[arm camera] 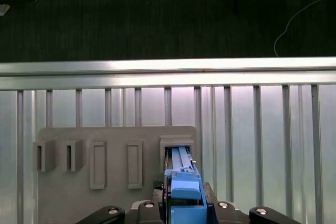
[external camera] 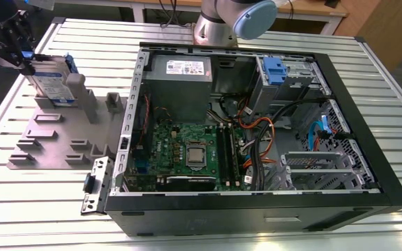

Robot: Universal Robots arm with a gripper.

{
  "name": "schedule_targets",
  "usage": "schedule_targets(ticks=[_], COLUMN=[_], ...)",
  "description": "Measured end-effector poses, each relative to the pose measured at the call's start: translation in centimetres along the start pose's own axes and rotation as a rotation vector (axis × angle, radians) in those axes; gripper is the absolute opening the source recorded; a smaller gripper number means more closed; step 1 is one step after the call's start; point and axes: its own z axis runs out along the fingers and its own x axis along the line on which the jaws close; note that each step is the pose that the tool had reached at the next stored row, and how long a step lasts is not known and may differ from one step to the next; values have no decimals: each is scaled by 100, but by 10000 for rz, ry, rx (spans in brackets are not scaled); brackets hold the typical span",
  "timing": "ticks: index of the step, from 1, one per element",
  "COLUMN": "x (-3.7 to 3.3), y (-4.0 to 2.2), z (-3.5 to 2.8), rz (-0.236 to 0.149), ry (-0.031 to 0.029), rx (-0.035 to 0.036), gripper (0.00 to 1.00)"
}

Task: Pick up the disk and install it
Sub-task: 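Pick up the disk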

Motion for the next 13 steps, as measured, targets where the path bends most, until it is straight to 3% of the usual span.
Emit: schedule_targets(ticks=[8, 13], x=[1, 1], y=[1, 0], z=[-4, -49], rz=[0, 0], ry=[0, 0], rx=[1, 0], gripper=[37, 37])
